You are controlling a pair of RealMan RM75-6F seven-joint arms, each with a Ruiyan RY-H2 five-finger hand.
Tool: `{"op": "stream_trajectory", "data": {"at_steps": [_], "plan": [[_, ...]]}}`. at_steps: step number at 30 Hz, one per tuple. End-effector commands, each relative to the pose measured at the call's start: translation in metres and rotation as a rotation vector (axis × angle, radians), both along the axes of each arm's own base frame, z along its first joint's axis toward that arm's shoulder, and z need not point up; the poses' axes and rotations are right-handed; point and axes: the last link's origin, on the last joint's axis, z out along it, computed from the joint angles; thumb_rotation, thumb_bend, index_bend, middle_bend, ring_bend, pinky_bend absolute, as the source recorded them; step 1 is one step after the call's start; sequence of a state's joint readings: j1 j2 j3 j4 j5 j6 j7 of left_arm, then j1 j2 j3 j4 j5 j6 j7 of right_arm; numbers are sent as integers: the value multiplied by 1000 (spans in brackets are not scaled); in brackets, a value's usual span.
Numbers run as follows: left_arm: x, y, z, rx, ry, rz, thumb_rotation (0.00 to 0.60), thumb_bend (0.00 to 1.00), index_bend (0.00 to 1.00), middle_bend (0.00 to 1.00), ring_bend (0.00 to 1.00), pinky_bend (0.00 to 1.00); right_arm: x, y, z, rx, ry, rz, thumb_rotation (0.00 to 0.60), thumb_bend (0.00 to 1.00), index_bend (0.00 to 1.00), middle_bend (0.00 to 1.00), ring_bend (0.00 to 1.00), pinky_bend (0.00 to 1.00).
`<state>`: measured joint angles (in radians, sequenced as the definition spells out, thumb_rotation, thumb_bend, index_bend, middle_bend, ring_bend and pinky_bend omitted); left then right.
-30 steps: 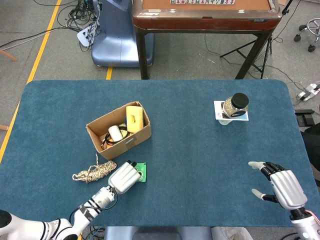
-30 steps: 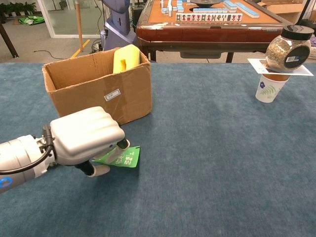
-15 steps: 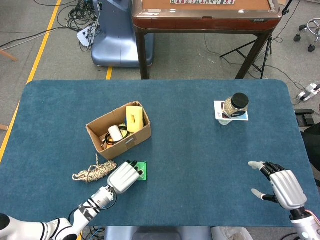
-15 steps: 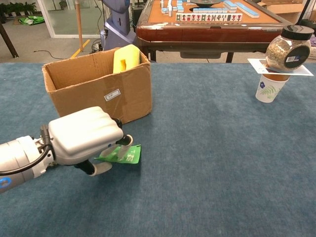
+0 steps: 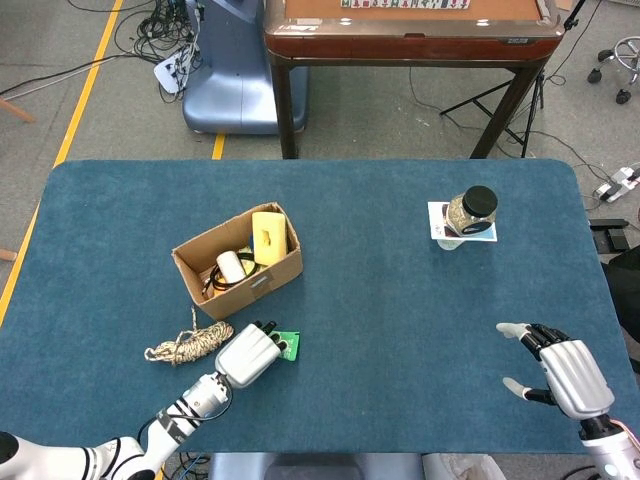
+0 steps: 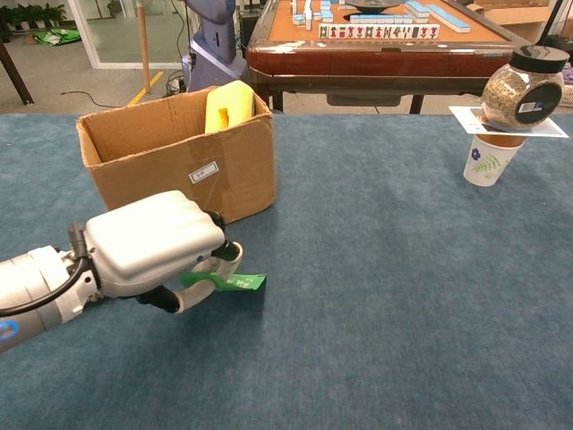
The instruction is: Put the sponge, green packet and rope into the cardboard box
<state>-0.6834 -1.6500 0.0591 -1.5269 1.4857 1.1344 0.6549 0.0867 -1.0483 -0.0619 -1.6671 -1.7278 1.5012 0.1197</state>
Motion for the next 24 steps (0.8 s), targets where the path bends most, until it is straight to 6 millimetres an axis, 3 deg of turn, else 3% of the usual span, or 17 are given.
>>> {"op": "stream_trajectory", "data": {"at_steps": [1, 7, 15, 24], "plan": [[1, -4, 5, -10, -63, -23, 600, 472, 616, 601, 349, 626, 0, 0, 0, -1, 0, 0, 600, 6, 287, 367, 329, 454], [6, -14, 19, -5, -143, -68, 600, 479, 628, 613, 355, 637, 0, 0, -1, 3, 1, 2, 600, 6, 287, 367, 329, 453], [17, -26, 60, 45, -279, -87, 600, 481, 633, 620, 355, 646, 0, 0, -2, 6, 2, 0, 600, 7, 287, 367, 329, 454], [47, -8, 118, 194, -509, -41, 600, 481, 637, 633, 363, 655, 0, -1, -6, 16, 9, 1, 600, 7, 287, 380, 329, 454]]}}
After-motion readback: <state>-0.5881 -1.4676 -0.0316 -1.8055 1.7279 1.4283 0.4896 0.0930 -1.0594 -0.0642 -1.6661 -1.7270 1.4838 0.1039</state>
